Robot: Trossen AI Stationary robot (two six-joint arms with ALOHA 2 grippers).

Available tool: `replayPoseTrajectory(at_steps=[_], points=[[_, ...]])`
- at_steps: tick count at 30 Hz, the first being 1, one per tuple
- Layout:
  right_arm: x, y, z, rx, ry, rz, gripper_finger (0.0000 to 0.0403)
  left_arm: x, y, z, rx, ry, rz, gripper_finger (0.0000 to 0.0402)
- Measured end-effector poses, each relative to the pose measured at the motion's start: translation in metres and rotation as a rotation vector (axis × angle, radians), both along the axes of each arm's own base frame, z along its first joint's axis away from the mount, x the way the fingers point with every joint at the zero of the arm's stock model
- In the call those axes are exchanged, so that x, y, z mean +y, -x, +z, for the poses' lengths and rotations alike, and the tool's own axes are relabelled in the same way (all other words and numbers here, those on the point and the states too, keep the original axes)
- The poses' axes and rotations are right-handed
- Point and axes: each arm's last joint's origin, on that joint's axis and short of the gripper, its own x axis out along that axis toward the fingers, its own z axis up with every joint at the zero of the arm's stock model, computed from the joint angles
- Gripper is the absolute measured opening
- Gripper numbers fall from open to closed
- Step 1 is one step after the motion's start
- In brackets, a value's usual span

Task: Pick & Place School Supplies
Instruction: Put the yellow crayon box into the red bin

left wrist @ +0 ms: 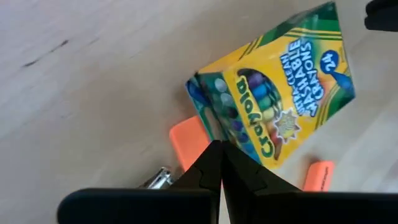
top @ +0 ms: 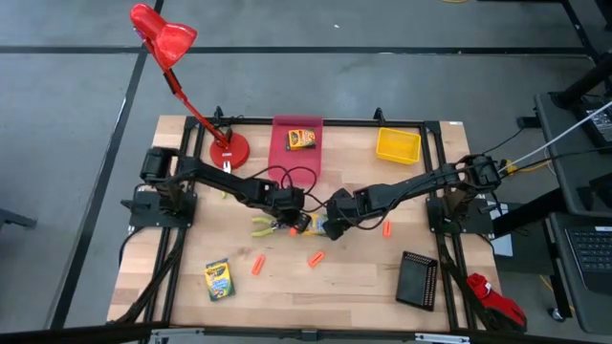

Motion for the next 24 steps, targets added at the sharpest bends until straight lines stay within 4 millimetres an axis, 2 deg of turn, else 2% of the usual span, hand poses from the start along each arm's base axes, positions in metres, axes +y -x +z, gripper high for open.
replayPoseTrajectory(at_steps=[6, 15, 24], points=[[0.0, 0.0, -0.002, 0.004, 0.001, 0.003, 0.0038, 0.0, -0.007, -0.013, -0.003, 0.034, 0.001, 0.0001], [0.0, 0.01, -0.018, 0.026, -0.047, -0.01, 0.0039, 0.002, -0.008, -0.015, -0.016, 0.035, 0.014, 0.0002], [-0.002, 0.001, -0.018, -0.062, -0.063, -0.02, 0.0039, 0.004, -0.01, -0.013, -0.044, 0.037, 0.034, 0.0002]])
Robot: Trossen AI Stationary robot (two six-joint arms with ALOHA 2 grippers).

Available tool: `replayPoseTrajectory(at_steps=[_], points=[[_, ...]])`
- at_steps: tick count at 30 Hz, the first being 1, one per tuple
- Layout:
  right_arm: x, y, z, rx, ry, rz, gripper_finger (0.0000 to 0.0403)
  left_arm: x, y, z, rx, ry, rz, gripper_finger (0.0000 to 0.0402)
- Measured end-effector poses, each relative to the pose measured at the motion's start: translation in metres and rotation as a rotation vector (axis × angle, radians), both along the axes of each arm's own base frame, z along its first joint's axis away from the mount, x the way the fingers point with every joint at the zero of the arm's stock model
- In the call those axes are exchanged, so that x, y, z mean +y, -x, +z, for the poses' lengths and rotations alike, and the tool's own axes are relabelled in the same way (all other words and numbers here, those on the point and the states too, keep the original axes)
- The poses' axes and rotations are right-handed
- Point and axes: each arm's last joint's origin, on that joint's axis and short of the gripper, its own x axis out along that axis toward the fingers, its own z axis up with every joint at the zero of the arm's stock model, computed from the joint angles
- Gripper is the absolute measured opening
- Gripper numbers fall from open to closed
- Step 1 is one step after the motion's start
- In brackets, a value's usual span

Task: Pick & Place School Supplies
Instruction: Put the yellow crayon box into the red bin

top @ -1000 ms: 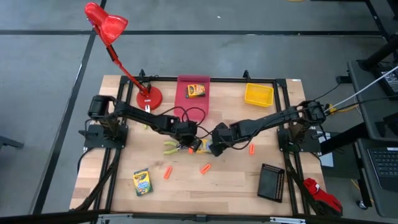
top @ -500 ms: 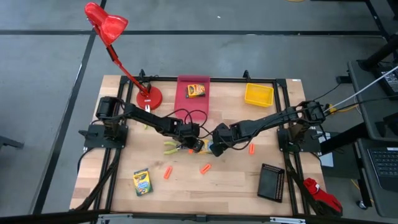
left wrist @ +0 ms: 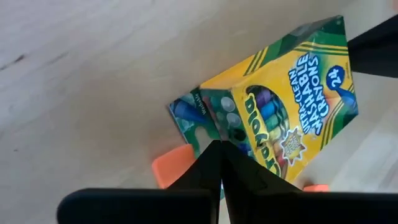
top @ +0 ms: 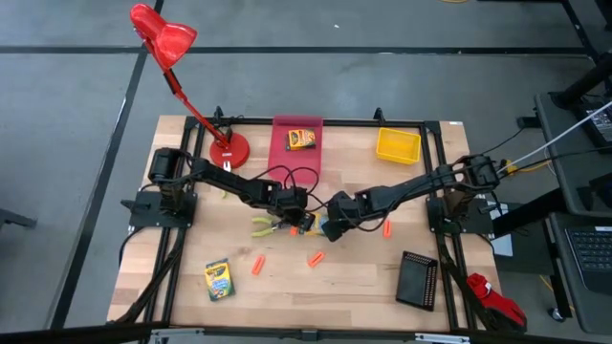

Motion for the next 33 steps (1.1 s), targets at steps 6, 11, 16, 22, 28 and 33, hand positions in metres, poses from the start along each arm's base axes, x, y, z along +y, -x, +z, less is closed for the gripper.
replayPoseTrajectory(at_steps=[6, 11, 16, 22, 28, 33], points=[[0.0, -0.002, -0.001, -0.013, -0.002, -0.002, 0.0039, 0.0, -0.002, 0.002, -0.031, 0.015, 0.005, 0.0002], [0.0, -0.004, 0.001, -0.035, -0.008, 0.0, 0.0039, 0.0, -0.003, 0.001, -0.033, 0.019, 0.013, 0.0002], [-0.001, -0.009, 0.007, -0.05, -0.002, 0.009, 0.0039, 0.0, -0.002, 0.001, -0.035, 0.023, 0.014, 0.0002], [-0.003, -0.01, 0.009, -0.056, 0.011, 0.008, 0.0038, -0.002, -0.002, 0.002, -0.034, 0.029, 0.007, 0.0002], [-0.003, -0.01, 0.009, -0.053, 0.011, 0.0, 0.0038, -0.002, 0.0, 0.011, -0.056, 0.027, 0.006, 0.0002], [-0.008, -0.008, 0.019, -0.081, 0.034, -0.022, 0.0038, -0.001, 0.0, 0.014, -0.063, 0.017, 0.007, 0.0002]])
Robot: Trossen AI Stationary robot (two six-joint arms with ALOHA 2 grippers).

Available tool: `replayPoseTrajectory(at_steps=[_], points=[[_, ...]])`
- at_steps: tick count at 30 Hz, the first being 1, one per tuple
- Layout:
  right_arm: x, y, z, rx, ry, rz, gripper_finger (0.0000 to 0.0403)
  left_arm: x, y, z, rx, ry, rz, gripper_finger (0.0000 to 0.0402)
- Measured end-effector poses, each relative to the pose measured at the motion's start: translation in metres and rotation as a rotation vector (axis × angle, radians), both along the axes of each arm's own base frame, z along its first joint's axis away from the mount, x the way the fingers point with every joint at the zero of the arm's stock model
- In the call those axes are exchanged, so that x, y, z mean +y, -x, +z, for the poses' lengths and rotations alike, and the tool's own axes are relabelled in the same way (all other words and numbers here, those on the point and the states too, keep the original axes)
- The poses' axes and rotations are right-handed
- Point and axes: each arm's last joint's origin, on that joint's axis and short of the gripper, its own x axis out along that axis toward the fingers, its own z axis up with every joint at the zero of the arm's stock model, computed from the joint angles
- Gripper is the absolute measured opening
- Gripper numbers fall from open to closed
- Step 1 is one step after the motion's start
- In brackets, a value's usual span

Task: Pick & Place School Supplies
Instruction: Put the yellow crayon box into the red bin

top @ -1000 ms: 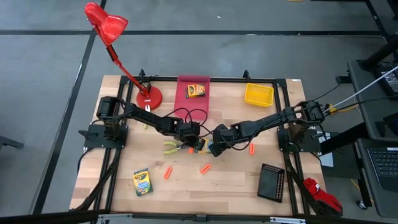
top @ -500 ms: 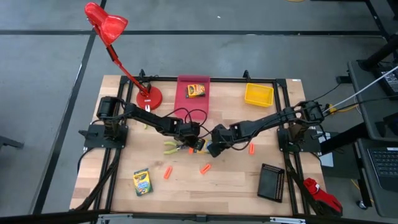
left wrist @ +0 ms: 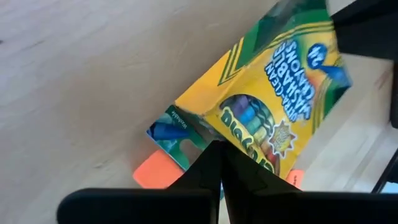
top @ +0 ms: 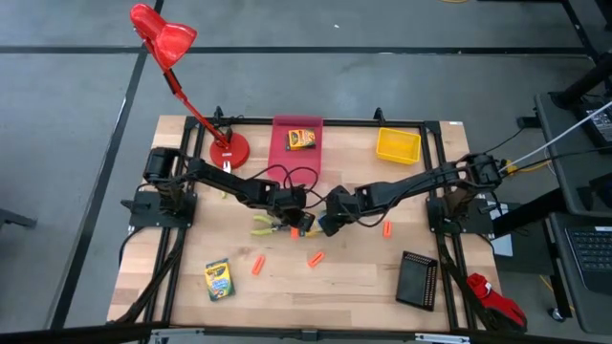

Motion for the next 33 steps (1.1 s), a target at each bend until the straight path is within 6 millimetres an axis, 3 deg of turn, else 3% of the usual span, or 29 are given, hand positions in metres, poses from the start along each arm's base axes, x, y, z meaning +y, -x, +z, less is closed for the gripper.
replayPoseTrajectory(at_steps=[10, 33], points=[[-0.021, -0.002, 0.015, -0.068, 0.041, -0.035, 0.0038, 0.003, 0.0, 0.013, -0.05, -0.027, 0.013, 0.0002], [-0.075, -0.02, 0.059, -0.137, 0.179, 0.013, 0.0014, 0.05, 0.02, 0.05, -0.061, -0.201, 0.142, 0.0002]])
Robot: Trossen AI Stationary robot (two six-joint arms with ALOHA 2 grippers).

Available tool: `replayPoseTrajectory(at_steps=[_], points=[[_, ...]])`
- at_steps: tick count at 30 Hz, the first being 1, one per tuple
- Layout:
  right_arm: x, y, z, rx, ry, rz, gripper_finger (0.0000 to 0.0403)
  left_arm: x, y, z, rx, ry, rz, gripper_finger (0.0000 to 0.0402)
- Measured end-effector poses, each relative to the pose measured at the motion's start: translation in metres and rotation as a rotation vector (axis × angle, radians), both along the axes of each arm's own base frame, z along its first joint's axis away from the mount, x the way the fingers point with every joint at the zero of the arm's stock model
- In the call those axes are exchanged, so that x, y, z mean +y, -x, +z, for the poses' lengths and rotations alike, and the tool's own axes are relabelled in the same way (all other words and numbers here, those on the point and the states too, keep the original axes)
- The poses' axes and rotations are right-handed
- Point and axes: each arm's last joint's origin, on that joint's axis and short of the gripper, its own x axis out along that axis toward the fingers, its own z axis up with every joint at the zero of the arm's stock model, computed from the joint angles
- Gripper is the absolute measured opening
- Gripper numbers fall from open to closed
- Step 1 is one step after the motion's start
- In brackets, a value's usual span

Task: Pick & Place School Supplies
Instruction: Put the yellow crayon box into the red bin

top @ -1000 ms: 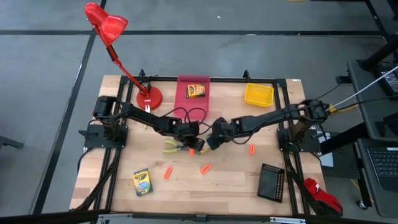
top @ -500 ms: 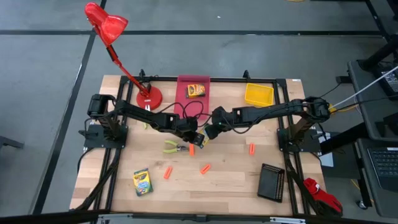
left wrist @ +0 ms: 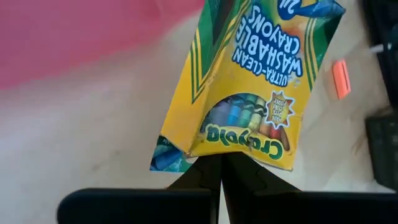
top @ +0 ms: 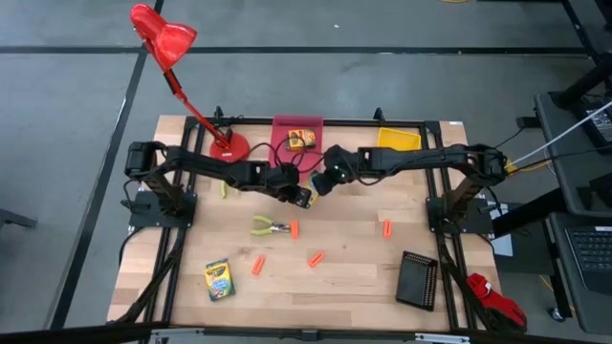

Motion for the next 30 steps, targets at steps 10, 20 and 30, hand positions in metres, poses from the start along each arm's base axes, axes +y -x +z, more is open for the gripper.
replayPoseTrajectory(at_steps=[10, 20, 30], points=[[-0.046, -0.009, 0.023, -0.045, 0.083, -0.004, 0.0013, 0.041, 0.014, 0.017, -0.03, -0.072, 0.075, 0.0002], [-0.1, -0.032, 0.035, -0.062, 0.104, 0.025, 0.0013, 0.086, 0.041, 0.031, 0.002, -0.145, 0.157, 0.0003], [-0.093, -0.033, 0.032, -0.006, 0.068, 0.075, 0.0013, 0.105, 0.069, 0.056, 0.024, -0.232, 0.184, 0.0003]])
